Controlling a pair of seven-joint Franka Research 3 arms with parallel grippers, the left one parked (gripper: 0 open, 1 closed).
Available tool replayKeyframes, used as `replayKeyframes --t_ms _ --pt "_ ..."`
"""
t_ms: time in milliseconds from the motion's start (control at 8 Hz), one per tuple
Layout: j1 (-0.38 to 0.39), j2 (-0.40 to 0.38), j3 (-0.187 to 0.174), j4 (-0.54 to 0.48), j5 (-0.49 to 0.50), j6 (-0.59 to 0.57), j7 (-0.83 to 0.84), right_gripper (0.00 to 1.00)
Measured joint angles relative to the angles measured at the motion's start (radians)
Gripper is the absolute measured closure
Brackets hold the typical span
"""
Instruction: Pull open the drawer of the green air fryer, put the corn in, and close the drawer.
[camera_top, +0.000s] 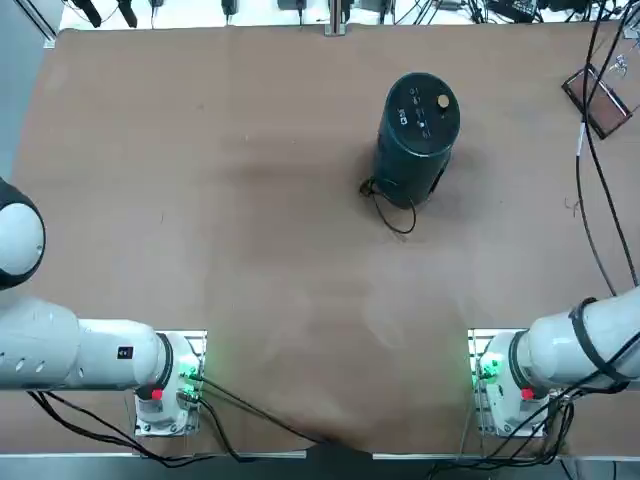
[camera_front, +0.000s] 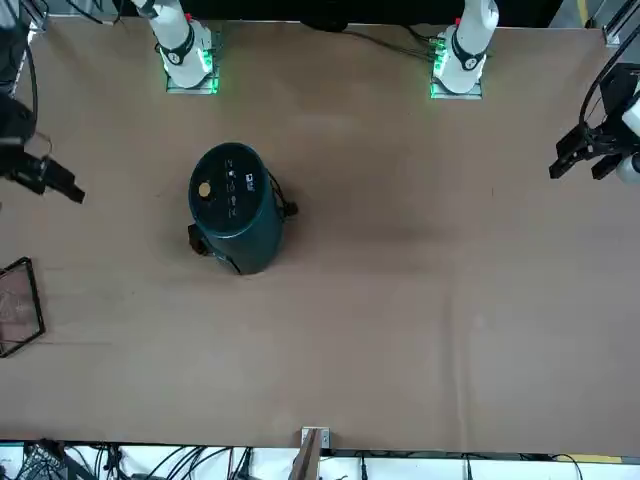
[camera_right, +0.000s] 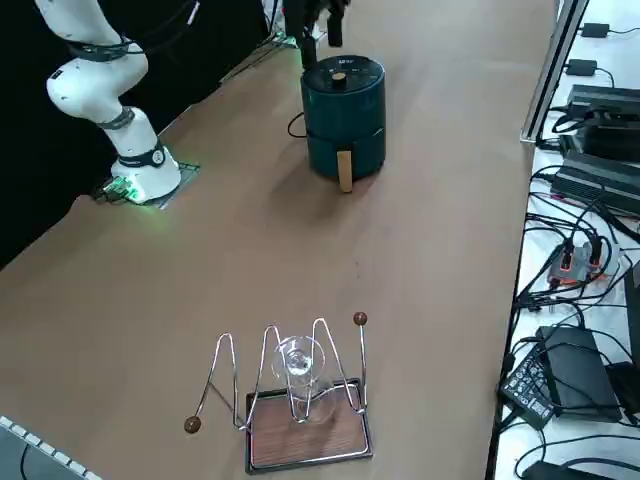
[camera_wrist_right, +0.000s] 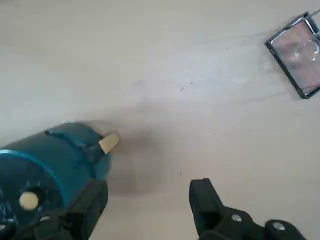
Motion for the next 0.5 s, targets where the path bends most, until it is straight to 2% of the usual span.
replayKeyframes --t_ms 250,500 --pt "0.006 -0.111 0.004 -0.101 -0.001 -0.014 -0.003 0.00" --pt "0.027 -0.180 0.005 -0.175 -0.001 -0.015 -0.010 0.00"
